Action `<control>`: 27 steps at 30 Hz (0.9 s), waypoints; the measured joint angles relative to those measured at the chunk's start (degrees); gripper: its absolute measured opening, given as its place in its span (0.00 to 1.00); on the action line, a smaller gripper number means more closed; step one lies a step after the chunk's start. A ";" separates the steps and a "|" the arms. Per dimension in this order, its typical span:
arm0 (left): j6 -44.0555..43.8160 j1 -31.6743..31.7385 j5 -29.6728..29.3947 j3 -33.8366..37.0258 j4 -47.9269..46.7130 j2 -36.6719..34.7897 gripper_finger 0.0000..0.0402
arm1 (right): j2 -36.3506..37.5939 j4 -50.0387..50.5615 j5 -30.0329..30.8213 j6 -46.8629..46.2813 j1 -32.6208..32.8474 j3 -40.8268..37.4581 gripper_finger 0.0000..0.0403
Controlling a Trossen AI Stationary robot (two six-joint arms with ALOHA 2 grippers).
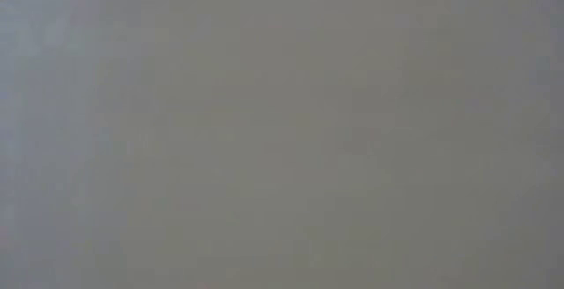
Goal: Pick and place Granola Bars by type
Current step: Put the middle blue granola bar into the white bin
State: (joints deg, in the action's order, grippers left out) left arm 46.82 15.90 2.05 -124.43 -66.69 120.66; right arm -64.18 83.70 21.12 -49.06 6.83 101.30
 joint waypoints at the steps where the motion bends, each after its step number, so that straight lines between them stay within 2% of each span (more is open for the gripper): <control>1: -0.45 -0.47 0.02 -0.52 -0.54 0.00 0.15 | 0.00 0.00 -0.02 0.00 0.00 0.00 0.02; 27: -15.21 -16.11 0.43 -9.73 -4.29 -0.04 0.15 | 0.04 0.02 1.49 4.88 -0.02 0.00 0.02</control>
State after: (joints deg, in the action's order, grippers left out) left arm 31.60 -0.20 2.48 -134.16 -70.98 120.62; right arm -64.14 83.72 22.61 -44.18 6.81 101.30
